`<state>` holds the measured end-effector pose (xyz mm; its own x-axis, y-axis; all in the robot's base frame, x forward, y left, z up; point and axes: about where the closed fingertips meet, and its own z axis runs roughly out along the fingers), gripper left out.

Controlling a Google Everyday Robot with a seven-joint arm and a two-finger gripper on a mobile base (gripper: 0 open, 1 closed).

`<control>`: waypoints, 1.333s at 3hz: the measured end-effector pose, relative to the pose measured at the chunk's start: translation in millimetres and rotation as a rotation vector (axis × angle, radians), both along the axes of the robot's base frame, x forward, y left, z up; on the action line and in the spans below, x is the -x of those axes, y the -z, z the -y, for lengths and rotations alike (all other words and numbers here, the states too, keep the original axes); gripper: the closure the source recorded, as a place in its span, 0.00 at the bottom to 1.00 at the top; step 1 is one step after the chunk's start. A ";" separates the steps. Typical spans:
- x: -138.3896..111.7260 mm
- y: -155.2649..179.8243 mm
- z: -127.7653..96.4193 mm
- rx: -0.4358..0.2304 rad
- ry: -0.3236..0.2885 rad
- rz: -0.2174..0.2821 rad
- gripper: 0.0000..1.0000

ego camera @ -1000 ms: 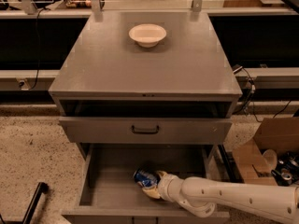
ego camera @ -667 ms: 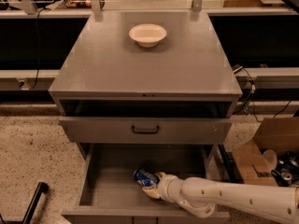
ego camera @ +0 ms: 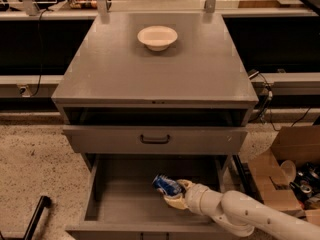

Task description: Pick pepsi can from middle drawer and place on counter

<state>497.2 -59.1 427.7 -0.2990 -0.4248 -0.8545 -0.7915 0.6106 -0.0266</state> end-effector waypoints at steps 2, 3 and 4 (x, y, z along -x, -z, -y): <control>-30.5 -101.6 84.4 -0.012 -0.044 0.043 1.00; -38.0 -151.7 98.9 -0.015 -0.140 0.077 1.00; -19.9 -157.3 86.6 -0.052 -0.224 0.050 1.00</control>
Offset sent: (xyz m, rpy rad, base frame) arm -0.0354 -0.0789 0.1855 0.1378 0.0993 0.4992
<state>517.1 -145.7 584.9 -0.1583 -0.4312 -0.8883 -0.9061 0.4209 -0.0429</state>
